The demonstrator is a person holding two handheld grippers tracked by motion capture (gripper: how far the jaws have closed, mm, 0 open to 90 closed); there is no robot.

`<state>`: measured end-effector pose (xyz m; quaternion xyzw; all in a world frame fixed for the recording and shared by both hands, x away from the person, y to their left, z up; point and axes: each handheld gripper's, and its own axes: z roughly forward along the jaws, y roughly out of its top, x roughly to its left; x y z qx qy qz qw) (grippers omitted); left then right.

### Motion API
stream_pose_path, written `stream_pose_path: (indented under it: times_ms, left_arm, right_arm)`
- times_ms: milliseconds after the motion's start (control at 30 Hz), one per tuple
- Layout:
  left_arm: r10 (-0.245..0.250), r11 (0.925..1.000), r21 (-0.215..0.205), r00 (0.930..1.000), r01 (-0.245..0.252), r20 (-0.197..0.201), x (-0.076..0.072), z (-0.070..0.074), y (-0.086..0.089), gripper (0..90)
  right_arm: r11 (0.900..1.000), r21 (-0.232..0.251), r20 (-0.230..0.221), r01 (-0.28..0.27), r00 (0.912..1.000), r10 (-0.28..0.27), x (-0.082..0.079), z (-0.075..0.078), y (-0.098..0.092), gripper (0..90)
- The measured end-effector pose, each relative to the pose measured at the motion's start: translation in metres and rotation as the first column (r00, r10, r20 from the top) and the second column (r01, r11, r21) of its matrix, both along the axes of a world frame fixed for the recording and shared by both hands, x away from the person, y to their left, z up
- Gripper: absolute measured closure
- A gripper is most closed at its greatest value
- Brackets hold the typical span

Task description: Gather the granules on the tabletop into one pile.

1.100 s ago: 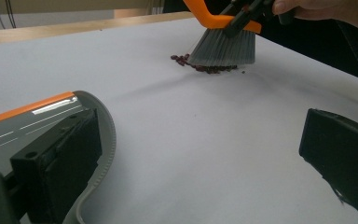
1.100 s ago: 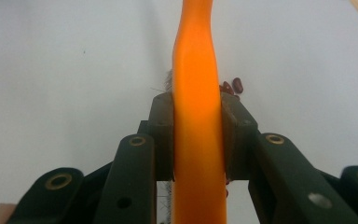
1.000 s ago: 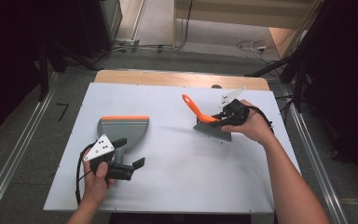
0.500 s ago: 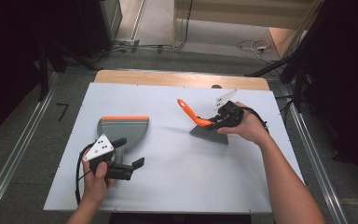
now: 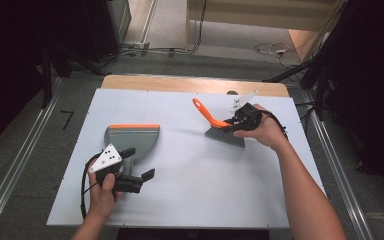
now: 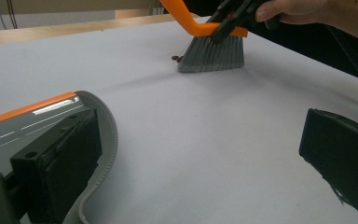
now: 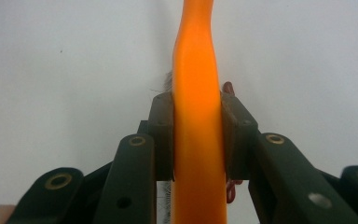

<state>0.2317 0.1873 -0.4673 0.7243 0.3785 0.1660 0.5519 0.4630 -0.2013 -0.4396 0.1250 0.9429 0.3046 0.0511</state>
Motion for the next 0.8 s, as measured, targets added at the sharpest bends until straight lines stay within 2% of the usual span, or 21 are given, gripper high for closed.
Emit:
stream_pose_path:
  times_ms: [233,567,700,800]
  left_arm:
    - [0.001,1.0000,-0.003,1.0000,-0.001,-0.001,0.000,0.000,0.000,0.0]
    - [-0.002,1.0000,0.001,1.0000,0.002,-0.004,0.000,0.000,-0.001,0.0]
    - [-0.002,1.0000,0.006,1.0000,0.002,-0.003,0.000,0.000,-0.002,0.0]
    - [-0.003,1.0000,0.005,1.0000,0.003,-0.002,0.000,0.000,-0.002,0.0]
  right_arm:
    - [1.000,0.004,-0.014,0.010,0.9998,-0.010,-0.006,0.006,-0.001,68.3]
    - [0.999,0.028,0.041,0.036,0.9985,-0.037,-0.019,0.024,-0.008,68.3]
    - [0.997,0.058,0.038,0.057,0.9975,-0.059,-0.025,0.029,-0.012,68.3]
    - [0.993,0.077,0.026,0.095,0.9949,-0.097,-0.031,0.031,-0.016,68.3]
